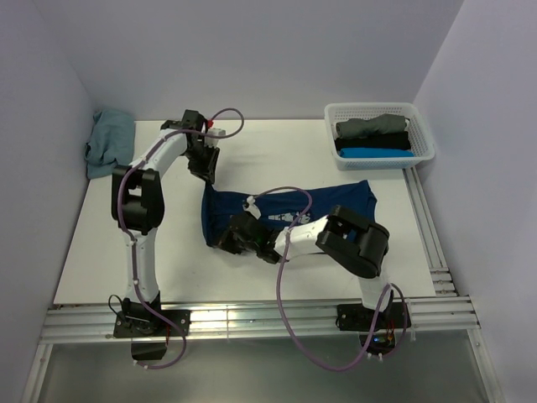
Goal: Roll the t-shirts
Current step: Roll the tshirt
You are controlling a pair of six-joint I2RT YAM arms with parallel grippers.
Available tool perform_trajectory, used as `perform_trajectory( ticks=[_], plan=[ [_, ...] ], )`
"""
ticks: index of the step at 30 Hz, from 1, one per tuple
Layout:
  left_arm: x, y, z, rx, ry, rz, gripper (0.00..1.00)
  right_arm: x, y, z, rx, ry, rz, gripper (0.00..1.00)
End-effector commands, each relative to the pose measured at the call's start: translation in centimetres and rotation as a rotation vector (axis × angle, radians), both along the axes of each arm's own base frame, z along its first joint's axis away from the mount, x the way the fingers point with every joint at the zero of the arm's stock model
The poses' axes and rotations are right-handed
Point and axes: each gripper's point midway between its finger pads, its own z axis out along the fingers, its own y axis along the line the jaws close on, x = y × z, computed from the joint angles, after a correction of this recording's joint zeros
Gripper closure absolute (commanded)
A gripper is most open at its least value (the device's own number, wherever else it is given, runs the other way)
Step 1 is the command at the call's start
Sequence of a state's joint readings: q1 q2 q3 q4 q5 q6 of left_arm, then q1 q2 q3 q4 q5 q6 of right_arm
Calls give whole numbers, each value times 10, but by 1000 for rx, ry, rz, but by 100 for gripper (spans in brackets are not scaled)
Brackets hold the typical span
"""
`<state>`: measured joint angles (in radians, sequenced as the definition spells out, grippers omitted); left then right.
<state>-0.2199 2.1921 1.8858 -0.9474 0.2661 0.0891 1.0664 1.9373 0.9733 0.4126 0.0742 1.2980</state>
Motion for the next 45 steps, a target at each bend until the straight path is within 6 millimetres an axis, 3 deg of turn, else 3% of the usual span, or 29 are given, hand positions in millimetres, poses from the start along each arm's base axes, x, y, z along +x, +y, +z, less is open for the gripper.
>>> perform_trajectory(
  ticks=[1, 9, 17, 22, 26, 32, 40, 45],
  plan=[
    [15, -9, 17, -26, -52, -3, 69, 12, 3, 43, 155, -31, -47, 99],
    [19, -24, 56, -116, -114, -68, 43, 19, -6, 38, 239, 7, -96, 100],
    [13, -17, 83, -183, -153, -114, 36, 24, -15, 31, 273, 29, -143, 100],
    [5, -3, 78, -212, -114, -83, 41, 22, -21, 28, 297, 36, -163, 100],
    [9, 34, 68, -194, -101, 2, 44, 21, -25, 24, 300, 43, -175, 100],
    [4, 61, 42, -175, -51, 64, 51, 19, -38, 18, 294, 46, -210, 100],
    [-6, 58, 42, -232, -31, 49, 58, 12, -49, 9, 238, 45, -235, 100],
    [-18, 52, 20, -266, 55, 40, 58, 9, -50, 5, 220, 47, -240, 100]
  ],
)
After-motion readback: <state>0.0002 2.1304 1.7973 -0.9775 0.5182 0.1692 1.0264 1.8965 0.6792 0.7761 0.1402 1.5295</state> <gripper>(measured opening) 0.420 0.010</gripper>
